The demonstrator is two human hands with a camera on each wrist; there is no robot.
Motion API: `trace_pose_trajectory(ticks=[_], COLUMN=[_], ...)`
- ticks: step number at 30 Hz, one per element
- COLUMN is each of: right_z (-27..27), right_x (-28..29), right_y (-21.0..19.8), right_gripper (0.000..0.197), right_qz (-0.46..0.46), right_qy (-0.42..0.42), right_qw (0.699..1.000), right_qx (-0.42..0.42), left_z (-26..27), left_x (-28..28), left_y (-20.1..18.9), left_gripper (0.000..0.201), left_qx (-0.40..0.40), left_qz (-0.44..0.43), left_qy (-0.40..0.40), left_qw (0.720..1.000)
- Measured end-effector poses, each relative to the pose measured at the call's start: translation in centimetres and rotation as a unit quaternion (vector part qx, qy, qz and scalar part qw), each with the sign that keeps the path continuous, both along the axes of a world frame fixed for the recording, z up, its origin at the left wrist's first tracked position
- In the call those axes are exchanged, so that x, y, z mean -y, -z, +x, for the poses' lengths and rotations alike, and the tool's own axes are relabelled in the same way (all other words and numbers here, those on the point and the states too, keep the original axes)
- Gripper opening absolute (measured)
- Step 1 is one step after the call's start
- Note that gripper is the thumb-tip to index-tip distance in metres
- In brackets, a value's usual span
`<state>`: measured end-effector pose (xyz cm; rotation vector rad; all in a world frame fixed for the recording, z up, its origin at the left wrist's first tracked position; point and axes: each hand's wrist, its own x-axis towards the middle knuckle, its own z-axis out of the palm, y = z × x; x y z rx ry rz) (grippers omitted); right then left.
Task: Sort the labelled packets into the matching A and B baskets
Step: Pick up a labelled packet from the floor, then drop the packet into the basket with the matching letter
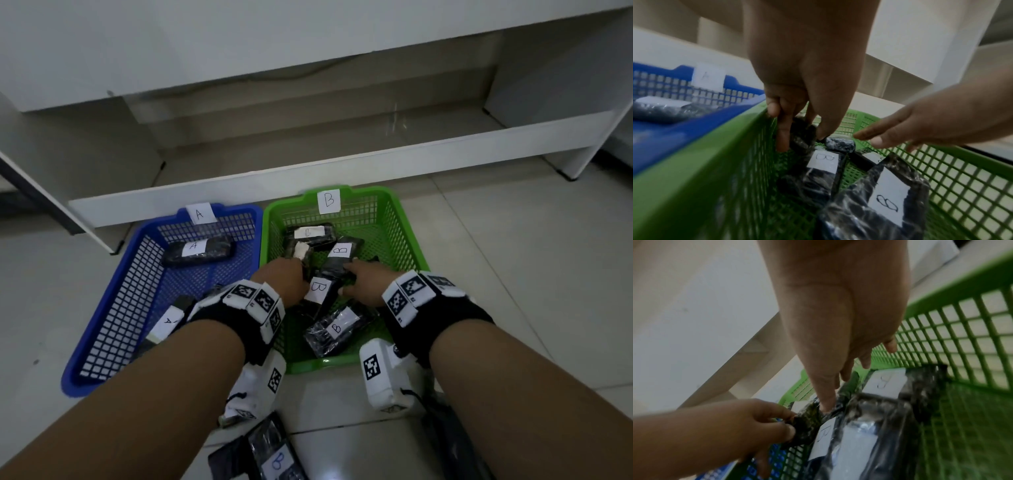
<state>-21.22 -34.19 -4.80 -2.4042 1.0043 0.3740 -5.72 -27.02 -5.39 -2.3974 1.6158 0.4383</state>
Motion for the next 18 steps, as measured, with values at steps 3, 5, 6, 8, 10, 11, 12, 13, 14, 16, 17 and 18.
trace_pose_trajectory(ticks=[3, 5, 6, 8, 10, 11, 12, 13, 14, 16, 17, 18], right_z=[-0.8, -2.0, -2.9, -5.8, -9.5, -11.5, -13.7, -15.5, -17.5, -21.5, -23.4, -25.3], right_x=[0.4, 0.5, 0.6, 0.4, -0.3, -0.9, -2.1, -3.2, -4.4, -7.2, -8.8, -10.4], right_y=[-1.9, -3.7, -4.8, -6.7, -7.1, -6.8, -6.1, -5.0, -3.8, -0.9, 0.5, 1.7], right_gripper=[0.046, 0.043, 0.043, 0.043, 0.037, 0.032, 0.027, 0.023, 0.019, 0.017, 0.017, 0.019], right_qz=[-0.048, -0.058, -0.057, -0.066, -0.093, -0.115, -0.137, -0.159, -0.173, -0.168, -0.146, -0.121], right_qy=[-0.025, -0.038, -0.040, -0.034, -0.011, 0.007, 0.036, 0.066, 0.093, 0.124, 0.134, 0.142], right_qw=[0.998, 0.998, 0.998, 0.997, 0.992, 0.984, 0.970, 0.954, 0.944, 0.947, 0.955, 0.962], right_qx=[0.011, 0.004, 0.002, 0.017, 0.085, 0.139, 0.198, 0.245, 0.266, 0.245, 0.220, 0.198], left_z=[-0.7, -1.5, -1.8, -2.9, -4.7, -5.7, -7.2, -8.7, -10.6, -14.9, -16.8, -18.6], left_x=[-0.4, -0.9, -1.2, -1.8, -2.9, -3.9, -5.0, -6.4, -7.8, -10.6, -11.7, -12.5], left_y=[-1.7, -2.7, -3.2, -4.4, -5.7, -6.2, -6.6, -6.7, -6.6, -5.2, -4.1, -2.7], left_gripper=[0.032, 0.029, 0.029, 0.030, 0.027, 0.026, 0.026, 0.026, 0.026, 0.031, 0.036, 0.043], left_qx=[0.115, 0.198, 0.220, 0.209, 0.151, 0.109, 0.057, -0.003, -0.072, -0.203, -0.246, -0.266], left_qz=[0.009, -0.026, -0.044, -0.071, -0.110, -0.144, -0.192, -0.245, -0.286, -0.304, -0.281, -0.244], left_qy=[0.058, 0.102, 0.111, 0.113, 0.119, 0.123, 0.129, 0.135, 0.148, 0.190, 0.216, 0.245], left_qw=[0.992, 0.975, 0.968, 0.969, 0.975, 0.976, 0.971, 0.960, 0.944, 0.911, 0.902, 0.900])
